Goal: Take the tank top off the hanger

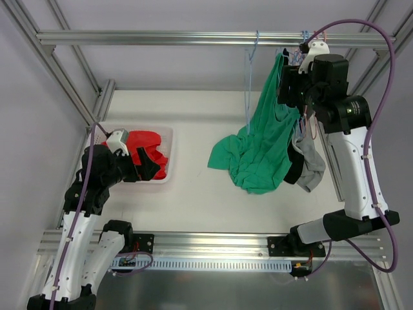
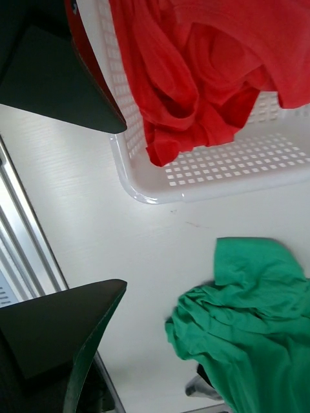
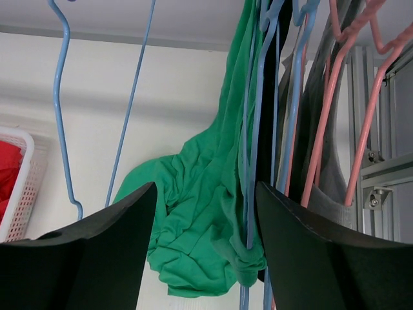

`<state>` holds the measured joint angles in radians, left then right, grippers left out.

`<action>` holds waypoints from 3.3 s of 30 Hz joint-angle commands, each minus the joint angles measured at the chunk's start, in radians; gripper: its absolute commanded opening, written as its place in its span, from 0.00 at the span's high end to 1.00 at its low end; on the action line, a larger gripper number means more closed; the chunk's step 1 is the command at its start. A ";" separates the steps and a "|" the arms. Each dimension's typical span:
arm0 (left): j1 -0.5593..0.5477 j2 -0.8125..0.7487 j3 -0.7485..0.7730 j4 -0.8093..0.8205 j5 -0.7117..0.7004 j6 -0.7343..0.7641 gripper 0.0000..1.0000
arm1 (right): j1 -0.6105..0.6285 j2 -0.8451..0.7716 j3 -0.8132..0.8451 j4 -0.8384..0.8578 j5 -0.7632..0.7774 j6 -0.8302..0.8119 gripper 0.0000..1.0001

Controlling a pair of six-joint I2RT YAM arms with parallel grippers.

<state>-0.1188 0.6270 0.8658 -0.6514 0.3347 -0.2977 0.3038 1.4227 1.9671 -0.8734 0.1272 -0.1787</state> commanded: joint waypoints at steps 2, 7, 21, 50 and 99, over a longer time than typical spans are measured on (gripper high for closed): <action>-0.018 -0.016 -0.027 0.042 0.063 0.038 0.01 | -0.020 0.028 0.070 -0.009 -0.006 -0.067 0.38; -0.025 -0.041 -0.037 0.049 0.058 0.035 0.01 | -0.034 0.074 0.070 -0.009 -0.021 -0.073 0.51; -0.047 -0.085 -0.047 0.047 -0.046 -0.010 0.01 | -0.037 0.084 0.084 0.004 0.005 -0.094 0.53; -0.048 -0.136 -0.033 0.013 0.001 -0.028 0.01 | -0.106 0.096 0.027 0.036 -0.133 -0.122 0.55; -0.114 -0.023 0.110 0.377 0.389 -0.146 0.01 | 0.001 -0.729 -0.589 -0.111 -0.412 0.079 1.00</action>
<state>-0.1822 0.5354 0.9169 -0.4408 0.6086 -0.4034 0.3050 0.7902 1.3998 -0.8684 -0.1673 -0.1127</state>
